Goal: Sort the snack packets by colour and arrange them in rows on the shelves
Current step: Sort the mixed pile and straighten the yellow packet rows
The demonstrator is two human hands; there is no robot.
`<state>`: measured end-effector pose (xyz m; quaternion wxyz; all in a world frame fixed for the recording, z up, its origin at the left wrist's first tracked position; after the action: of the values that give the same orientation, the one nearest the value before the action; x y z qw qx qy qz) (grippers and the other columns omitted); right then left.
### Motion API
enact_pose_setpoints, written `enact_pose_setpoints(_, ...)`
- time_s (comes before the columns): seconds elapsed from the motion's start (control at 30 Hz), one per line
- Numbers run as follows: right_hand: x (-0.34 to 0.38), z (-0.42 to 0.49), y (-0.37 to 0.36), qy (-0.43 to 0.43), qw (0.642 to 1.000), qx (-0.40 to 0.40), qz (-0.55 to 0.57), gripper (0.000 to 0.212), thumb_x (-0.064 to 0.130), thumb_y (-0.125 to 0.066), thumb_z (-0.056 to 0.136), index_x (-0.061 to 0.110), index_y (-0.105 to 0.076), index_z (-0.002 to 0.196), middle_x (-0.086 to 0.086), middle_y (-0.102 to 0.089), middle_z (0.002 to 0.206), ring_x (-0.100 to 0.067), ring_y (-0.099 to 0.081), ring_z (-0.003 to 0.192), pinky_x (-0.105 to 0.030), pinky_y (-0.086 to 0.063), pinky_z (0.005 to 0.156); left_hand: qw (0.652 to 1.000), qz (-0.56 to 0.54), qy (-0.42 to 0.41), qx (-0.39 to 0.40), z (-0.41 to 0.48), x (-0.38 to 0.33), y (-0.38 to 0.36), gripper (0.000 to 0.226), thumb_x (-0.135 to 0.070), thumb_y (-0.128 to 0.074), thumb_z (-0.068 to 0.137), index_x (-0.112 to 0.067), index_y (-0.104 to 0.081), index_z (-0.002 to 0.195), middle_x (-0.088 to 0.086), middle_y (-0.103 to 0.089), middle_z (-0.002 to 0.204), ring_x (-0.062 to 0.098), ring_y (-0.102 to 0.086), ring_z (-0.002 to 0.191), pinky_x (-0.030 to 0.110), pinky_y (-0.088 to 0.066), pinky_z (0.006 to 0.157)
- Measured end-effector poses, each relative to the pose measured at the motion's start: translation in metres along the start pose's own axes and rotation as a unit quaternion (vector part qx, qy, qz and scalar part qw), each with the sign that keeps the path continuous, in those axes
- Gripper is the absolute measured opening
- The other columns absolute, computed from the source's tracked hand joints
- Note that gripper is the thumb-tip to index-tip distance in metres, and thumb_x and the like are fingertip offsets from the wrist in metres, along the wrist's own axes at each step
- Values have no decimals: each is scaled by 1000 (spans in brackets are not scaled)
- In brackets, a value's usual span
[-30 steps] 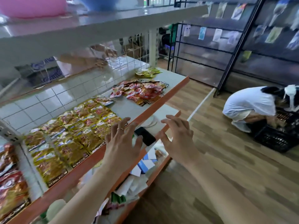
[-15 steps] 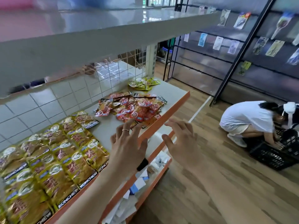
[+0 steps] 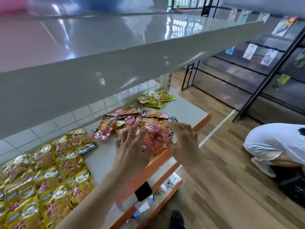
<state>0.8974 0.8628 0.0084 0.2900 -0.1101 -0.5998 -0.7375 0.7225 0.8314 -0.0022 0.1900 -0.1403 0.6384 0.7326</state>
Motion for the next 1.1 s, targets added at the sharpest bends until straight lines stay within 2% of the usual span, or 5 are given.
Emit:
enact_pose_setpoints(0.2, -39, 66, -4, 61, 997, 37, 22, 40, 27, -62, 93, 23, -56, 133, 7, -53, 138, -11, -32, 133, -41, -24, 107, 997, 24, 69, -22, 45, -10, -25, 54, -46, -50, 98, -29, -40, 148, -4, -22, 161, 20, -12, 146, 46, -22, 113)
enact_pose_setpoints(0.5, -102, 126, -24, 111, 988, 103, 42, 38, 29, -62, 94, 26, -57, 131, 9, -55, 137, -12, -35, 133, -34, -20, 99, 980, 52, 187, -34, 85, -18, -68, 56, -51, -45, 99, -27, -39, 149, -1, -29, 158, 23, -20, 145, 49, -25, 112)
enact_pose_setpoints(0.7, -109, 147, -37, 136, 979, 150, 28, 41, 33, -61, 94, 28, -55, 134, 8, -55, 137, -15, -36, 133, -37, -25, 103, 966, 54, 250, -40, 95, -21, -75, 55, -56, -44, 98, -25, -46, 143, 1, -45, 149, 24, -33, 138, 50, -29, 110)
enact_pose_setpoints(0.9, -110, 163, -54, 85, 976, 203, 9, 44, 40, -56, 96, 27, -51, 138, 2, -56, 137, -23, -35, 132, -42, -29, 102, 957, 66, 281, -36, 102, -19, -78, 62, -63, -52, 92, -26, -48, 141, -1, -51, 141, 23, -41, 132, 47, -31, 105)
enact_pose_setpoints(1.1, -109, 173, -66, 44, 971, 232, -27, 46, 51, -56, 94, 23, -55, 130, -4, -57, 129, -29, -42, 126, -45, -37, 99, 955, 49, 272, -107, 100, -20, -78, 55, -51, -69, 86, -21, -57, 130, 2, -60, 124, 23, -52, 118, 42, -39, 100)
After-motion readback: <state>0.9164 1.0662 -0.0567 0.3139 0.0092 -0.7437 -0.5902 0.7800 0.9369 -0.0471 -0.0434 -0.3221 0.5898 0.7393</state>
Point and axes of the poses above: each hand's wrist, its own z-axis towards the middle knuckle, its own y-axis out of the back of the hand, x = y × z, the point moved 3 cm from there along z, towards the middle knuckle
